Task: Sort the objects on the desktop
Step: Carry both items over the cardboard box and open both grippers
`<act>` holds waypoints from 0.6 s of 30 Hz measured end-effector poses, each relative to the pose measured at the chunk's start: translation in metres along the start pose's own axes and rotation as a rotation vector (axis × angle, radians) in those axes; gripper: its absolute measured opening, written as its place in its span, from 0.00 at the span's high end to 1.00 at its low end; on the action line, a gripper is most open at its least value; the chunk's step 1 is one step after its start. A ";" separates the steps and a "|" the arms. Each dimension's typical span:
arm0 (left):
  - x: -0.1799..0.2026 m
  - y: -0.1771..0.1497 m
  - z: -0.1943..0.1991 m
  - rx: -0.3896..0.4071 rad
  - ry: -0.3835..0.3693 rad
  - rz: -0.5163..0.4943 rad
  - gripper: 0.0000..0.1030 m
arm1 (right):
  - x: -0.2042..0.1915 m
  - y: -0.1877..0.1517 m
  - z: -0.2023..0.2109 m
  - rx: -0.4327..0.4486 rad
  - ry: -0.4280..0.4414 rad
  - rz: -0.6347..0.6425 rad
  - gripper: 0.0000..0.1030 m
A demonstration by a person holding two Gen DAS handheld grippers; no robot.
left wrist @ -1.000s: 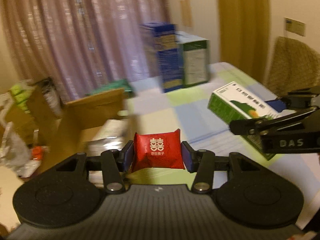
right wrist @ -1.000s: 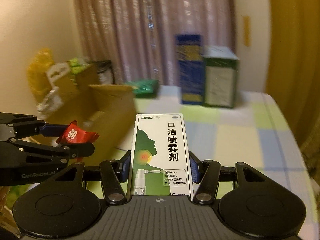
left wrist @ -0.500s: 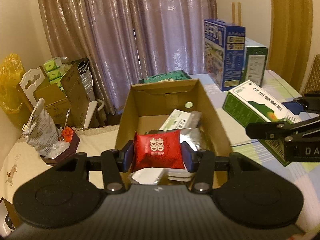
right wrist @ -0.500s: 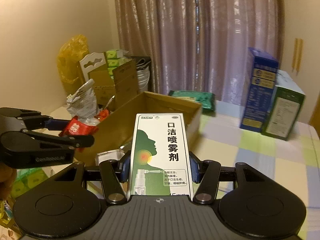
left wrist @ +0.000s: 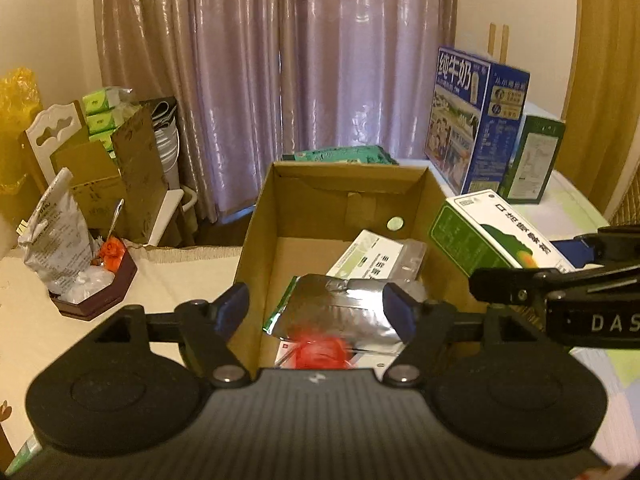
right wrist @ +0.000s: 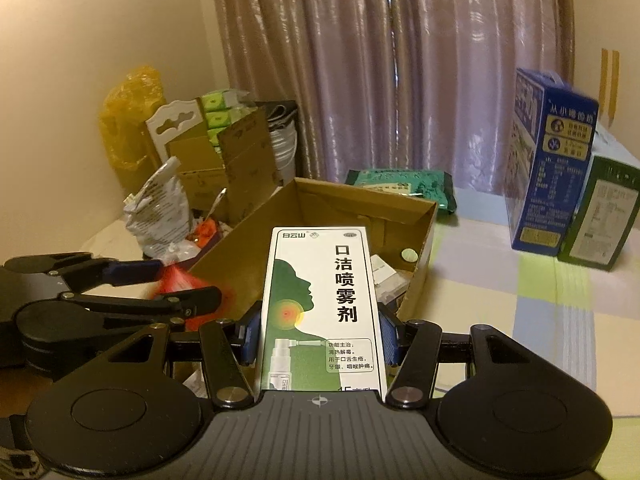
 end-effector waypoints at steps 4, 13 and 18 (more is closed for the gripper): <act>0.001 -0.006 -0.004 -0.008 0.028 -0.054 0.33 | 0.007 -0.003 -0.011 -0.017 0.002 -0.021 0.49; -0.003 -0.019 0.020 0.019 0.085 -0.080 0.21 | 0.024 0.005 -0.016 0.034 0.069 -0.170 0.29; 0.001 -0.024 0.041 0.033 0.110 -0.047 0.12 | 0.033 0.006 0.004 0.061 0.058 -0.168 0.24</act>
Point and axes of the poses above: each gripper's, at about its wrist camera, not at the fingertips, and z roughly against the way its jaws point, x to its right, y to its top, the point moved 1 cm from there along -z, roughly the way its jaws point, and after that the axes turned 4 degrees about x, right-handed, at the moved point
